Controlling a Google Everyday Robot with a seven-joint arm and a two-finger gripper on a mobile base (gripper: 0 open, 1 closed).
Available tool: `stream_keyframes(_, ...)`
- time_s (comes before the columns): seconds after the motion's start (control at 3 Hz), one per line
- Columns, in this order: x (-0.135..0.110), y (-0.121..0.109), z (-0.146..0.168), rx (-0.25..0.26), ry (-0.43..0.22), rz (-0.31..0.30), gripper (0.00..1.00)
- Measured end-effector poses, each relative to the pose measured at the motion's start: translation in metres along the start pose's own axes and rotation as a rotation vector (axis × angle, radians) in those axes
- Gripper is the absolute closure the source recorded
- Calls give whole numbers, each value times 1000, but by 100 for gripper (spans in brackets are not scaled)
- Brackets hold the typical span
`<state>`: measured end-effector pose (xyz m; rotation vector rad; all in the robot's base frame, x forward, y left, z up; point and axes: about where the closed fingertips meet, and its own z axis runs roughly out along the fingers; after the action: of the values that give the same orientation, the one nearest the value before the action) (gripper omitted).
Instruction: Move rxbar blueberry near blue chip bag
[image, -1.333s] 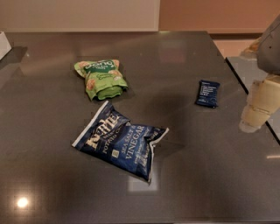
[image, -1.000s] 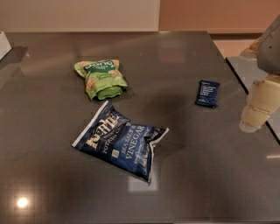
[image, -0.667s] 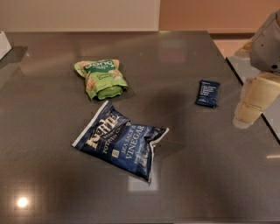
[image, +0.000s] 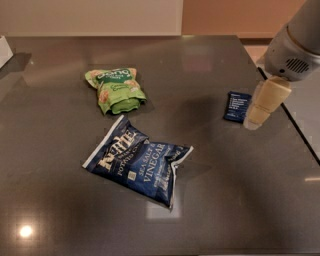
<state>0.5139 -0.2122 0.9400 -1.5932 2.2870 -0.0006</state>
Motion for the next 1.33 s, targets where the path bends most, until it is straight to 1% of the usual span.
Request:
stream_keyframes(0.33, 6, -26, 25, 19, 19, 116, 0)
stream_keyframes(0.67, 10, -45, 49, 48, 64, 260, 0)
stream_keyframes(1.0, 9, -62, 76, 52, 97, 412, 0)
stream_keyframes(1.33, 15, -73, 102, 43, 123, 516, 0)
